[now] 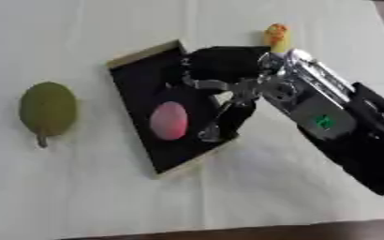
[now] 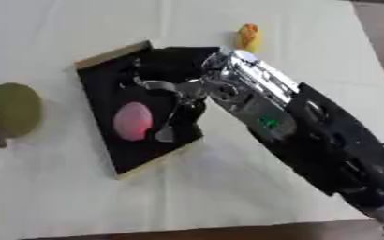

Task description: Pick up objects on the table and place them in the box.

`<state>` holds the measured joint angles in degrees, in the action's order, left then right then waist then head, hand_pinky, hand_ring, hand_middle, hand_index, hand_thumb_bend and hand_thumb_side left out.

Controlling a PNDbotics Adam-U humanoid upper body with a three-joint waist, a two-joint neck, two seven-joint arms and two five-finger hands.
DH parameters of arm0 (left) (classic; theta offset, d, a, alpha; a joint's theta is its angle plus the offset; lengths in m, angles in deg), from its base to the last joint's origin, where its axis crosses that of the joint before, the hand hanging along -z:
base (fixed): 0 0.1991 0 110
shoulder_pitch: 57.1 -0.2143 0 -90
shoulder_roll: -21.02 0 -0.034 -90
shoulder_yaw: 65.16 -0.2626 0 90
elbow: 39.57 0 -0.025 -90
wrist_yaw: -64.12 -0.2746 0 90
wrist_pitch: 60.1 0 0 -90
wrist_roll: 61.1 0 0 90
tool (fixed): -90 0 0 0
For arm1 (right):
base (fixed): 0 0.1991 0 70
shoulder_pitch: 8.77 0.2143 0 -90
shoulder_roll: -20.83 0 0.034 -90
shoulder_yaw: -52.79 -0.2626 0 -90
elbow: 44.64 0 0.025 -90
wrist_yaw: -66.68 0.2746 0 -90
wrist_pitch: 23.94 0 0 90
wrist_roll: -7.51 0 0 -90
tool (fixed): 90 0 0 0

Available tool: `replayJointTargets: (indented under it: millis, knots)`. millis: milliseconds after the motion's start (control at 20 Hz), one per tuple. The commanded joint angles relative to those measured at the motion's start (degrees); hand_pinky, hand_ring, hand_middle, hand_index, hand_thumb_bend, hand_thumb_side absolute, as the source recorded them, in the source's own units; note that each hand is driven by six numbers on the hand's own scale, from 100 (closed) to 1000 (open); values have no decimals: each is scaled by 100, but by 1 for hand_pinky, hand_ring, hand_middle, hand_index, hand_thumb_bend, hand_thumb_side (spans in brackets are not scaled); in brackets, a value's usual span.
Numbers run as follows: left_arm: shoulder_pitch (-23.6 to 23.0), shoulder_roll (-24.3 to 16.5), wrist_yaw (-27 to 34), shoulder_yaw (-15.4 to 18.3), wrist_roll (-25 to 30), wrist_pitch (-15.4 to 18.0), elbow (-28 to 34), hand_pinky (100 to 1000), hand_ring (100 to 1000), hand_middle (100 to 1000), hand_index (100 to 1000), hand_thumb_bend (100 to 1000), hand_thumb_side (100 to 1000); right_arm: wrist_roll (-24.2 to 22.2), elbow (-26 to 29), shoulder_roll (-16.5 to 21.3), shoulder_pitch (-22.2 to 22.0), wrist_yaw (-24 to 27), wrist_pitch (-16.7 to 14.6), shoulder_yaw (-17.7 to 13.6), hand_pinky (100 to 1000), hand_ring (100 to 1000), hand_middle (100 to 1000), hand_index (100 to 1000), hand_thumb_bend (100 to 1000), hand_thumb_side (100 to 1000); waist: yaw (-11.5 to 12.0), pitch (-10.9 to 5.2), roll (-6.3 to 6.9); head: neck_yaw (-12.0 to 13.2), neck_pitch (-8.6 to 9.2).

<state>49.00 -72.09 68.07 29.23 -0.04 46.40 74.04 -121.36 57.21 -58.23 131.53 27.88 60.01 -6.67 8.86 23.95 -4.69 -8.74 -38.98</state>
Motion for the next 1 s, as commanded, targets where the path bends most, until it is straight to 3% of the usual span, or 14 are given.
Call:
replayJointTargets:
  millis: [50,400,650,850,1000]
  knots:
    - [41,-44,3,26,17,0,98,687,808,822,816,464,668,63,214,107,37,-90,-32,-162,909,883,839,900,405,237,-8,-134,42,10,35]
    - [33,-42,-4,36,9,-4,98,687,809,822,815,463,668,276,679,246,-16,84,180,-503,903,867,827,891,366,177,-34,-138,47,36,57]
    - [19,-44,-16,52,-10,-6,98,687,809,822,815,463,668,656,930,512,-119,178,649,-1169,900,852,816,886,328,100,-67,-137,49,75,73]
    - [11,-49,-27,57,-20,-10,98,687,810,822,815,462,668,1028,657,746,-156,221,1025,-1649,896,839,802,879,293,100,-90,-130,53,83,88]
    - [10,-51,-31,57,-23,-14,98,687,810,822,815,462,669,1234,199,844,-145,145,1199,-1836,896,841,802,879,297,100,-97,-118,64,69,100]
